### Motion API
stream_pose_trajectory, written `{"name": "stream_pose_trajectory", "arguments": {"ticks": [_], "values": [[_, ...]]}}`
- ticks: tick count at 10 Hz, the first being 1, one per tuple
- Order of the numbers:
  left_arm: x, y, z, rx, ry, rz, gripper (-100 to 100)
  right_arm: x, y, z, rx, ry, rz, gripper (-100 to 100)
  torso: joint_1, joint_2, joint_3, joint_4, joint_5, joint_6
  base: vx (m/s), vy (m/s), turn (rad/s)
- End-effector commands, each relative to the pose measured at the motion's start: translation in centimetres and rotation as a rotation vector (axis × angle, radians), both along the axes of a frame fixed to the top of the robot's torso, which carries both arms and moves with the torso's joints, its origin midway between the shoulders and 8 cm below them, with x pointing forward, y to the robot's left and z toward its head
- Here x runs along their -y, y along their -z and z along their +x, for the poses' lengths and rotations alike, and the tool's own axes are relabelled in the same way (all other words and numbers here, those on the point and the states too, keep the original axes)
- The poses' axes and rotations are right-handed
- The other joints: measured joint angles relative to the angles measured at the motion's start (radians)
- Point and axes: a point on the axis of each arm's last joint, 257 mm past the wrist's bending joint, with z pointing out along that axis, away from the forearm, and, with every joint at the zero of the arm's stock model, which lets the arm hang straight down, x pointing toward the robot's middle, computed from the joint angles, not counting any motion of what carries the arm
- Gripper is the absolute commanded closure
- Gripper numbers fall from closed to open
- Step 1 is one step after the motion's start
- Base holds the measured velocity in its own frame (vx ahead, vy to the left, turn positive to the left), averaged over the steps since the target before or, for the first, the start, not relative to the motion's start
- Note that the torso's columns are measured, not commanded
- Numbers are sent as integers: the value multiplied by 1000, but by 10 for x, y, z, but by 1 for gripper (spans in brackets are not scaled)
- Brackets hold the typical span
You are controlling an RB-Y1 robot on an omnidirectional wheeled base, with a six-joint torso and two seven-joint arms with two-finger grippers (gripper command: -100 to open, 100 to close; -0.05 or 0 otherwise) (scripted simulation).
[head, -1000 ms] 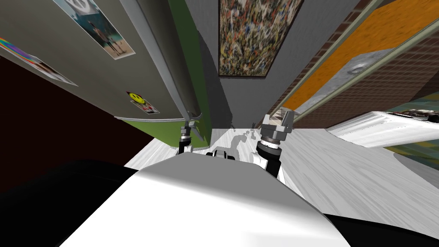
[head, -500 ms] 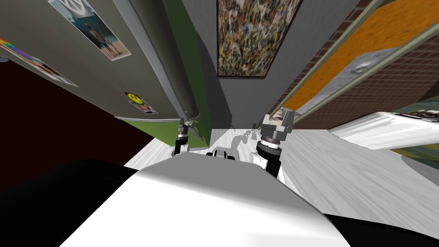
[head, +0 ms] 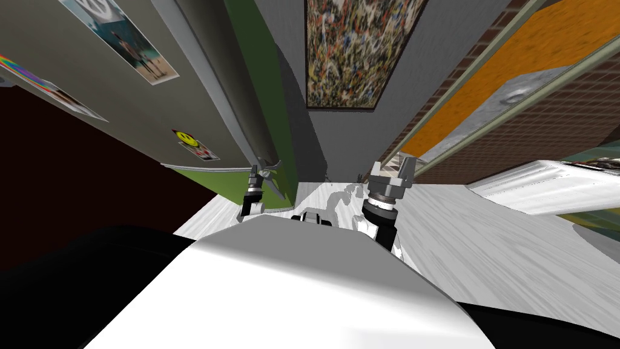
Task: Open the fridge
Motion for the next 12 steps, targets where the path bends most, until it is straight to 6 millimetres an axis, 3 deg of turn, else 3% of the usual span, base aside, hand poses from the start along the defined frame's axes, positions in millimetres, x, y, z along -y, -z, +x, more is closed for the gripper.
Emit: {"name": "stream_pose_trajectory", "arguments": {"ticks": [1, 12], "values": [[-10, 0, 2, -40, -18, 1, -100, 0, 0, 0, 0, 0, 0, 0, 0, 0, 0, 0, 0, 1, 12, -39, 13], [-54, -7, 7, -209, -100, 24, -100, 0, 0, 0, 0, 0, 0, 0, 0, -5, -5, 0, -2, 4, 13, -53, 25]]}}
